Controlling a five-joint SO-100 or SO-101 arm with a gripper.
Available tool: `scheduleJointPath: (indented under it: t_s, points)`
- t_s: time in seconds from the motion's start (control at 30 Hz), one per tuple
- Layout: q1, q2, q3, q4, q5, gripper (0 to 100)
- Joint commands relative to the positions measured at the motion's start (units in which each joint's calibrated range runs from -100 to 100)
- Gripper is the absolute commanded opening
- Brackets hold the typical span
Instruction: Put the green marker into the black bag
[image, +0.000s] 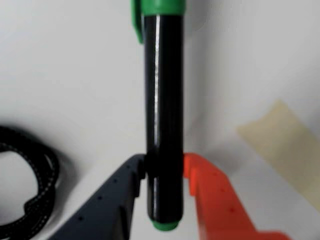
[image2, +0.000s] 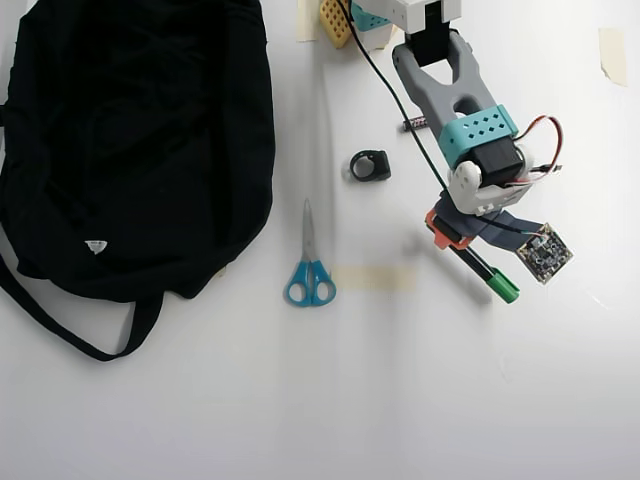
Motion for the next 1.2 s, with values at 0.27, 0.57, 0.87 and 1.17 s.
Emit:
scheduleJointPath:
  t_s: [0.27,0.57,0.87,1.17]
  points:
    - [1.03,-2.14,-13.29,7.89,-1.32,2]
    - [1.10,-2.05,-23.26,11.76,-3.95,2]
    - [1.10,-2.14,-25.77,11.85,-4.84,2]
    - [0.58,-2.05,-28.29,11.85,-4.84,2]
